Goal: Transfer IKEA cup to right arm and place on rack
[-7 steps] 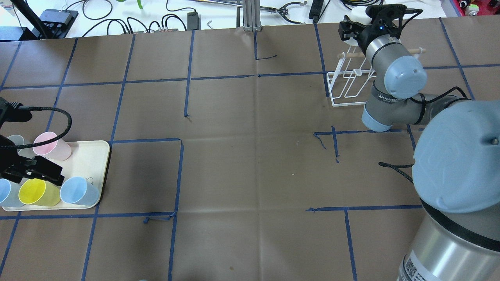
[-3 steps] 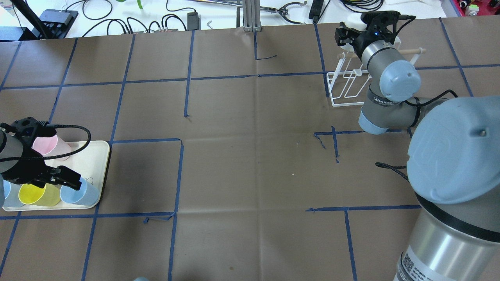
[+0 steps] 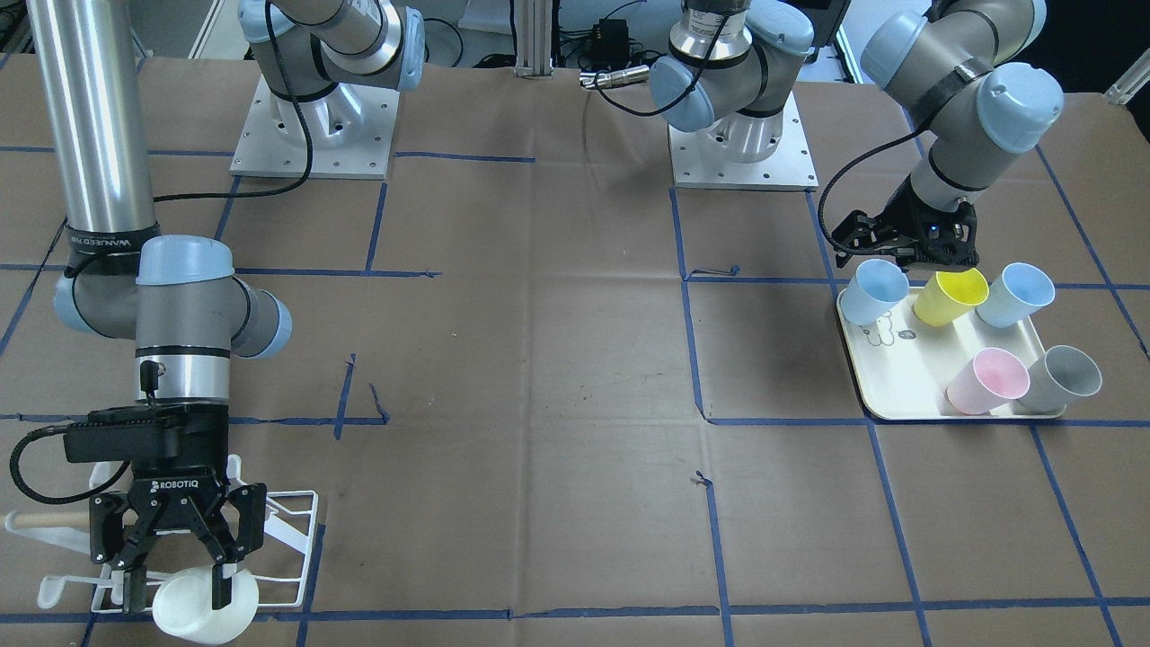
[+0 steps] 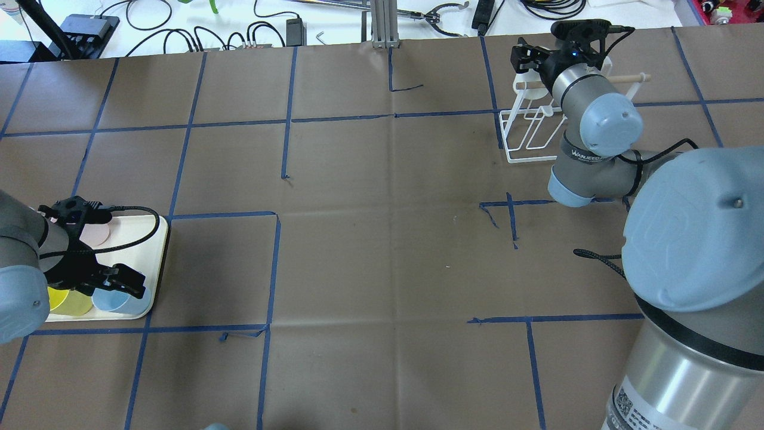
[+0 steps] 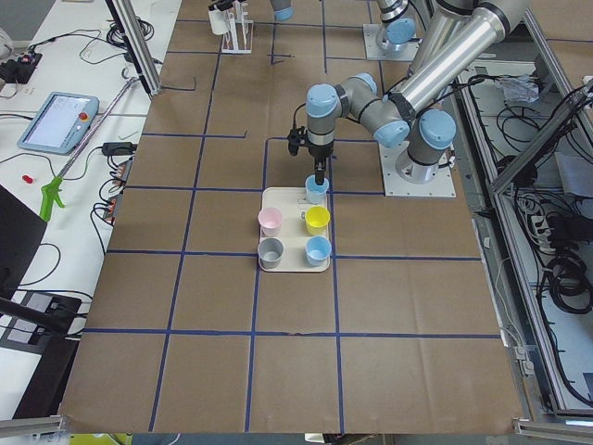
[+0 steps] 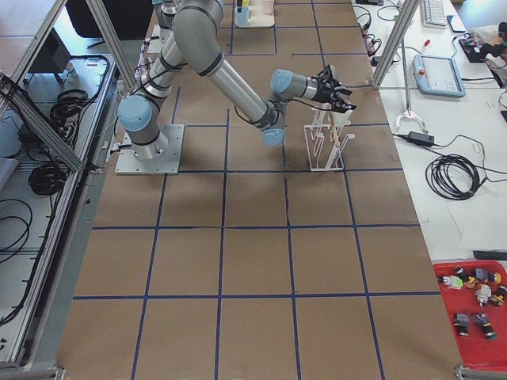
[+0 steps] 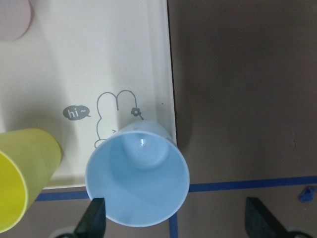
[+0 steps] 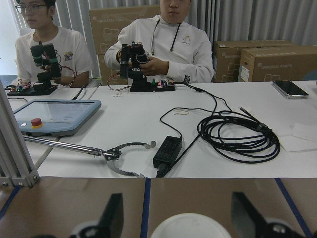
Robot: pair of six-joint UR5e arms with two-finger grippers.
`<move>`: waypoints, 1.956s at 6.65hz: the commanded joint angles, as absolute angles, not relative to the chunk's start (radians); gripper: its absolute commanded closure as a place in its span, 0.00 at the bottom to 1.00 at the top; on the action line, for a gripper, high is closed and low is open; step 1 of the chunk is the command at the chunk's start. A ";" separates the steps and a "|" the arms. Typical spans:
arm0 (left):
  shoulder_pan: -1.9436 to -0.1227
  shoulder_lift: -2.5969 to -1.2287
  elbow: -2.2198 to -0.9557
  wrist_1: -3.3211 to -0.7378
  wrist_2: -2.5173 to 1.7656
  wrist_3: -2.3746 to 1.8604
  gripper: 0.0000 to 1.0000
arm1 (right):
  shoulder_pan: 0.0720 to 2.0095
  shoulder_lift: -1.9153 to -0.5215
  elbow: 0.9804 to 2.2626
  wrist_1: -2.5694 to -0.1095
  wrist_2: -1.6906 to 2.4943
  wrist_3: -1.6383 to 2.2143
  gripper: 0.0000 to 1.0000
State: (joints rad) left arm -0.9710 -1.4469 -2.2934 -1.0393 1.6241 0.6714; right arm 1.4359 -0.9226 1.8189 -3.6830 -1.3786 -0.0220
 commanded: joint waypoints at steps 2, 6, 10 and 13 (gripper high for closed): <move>-0.971 -1.503 -2.327 -0.962 1.626 0.670 0.01 | 1.437 -0.942 1.818 -3.682 -1.370 -0.018 0.00; -0.971 -1.514 -2.313 -0.957 1.634 0.676 0.91 | 1.520 -1.139 1.856 -3.677 -1.364 0.131 0.00; -0.977 -1.490 -2.174 -1.004 1.623 0.687 1.00 | 1.593 -1.299 2.015 -3.694 -1.356 0.532 0.00; -1.005 -1.537 -1.764 -1.399 1.531 0.686 1.00 | 1.660 -1.313 2.069 -3.746 -1.278 0.989 0.00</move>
State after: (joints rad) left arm -0.9916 -1.5114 -1.9216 -1.2597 1.5684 0.6858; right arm 1.6437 -1.3095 2.0484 -3.7182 -1.3278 0.8050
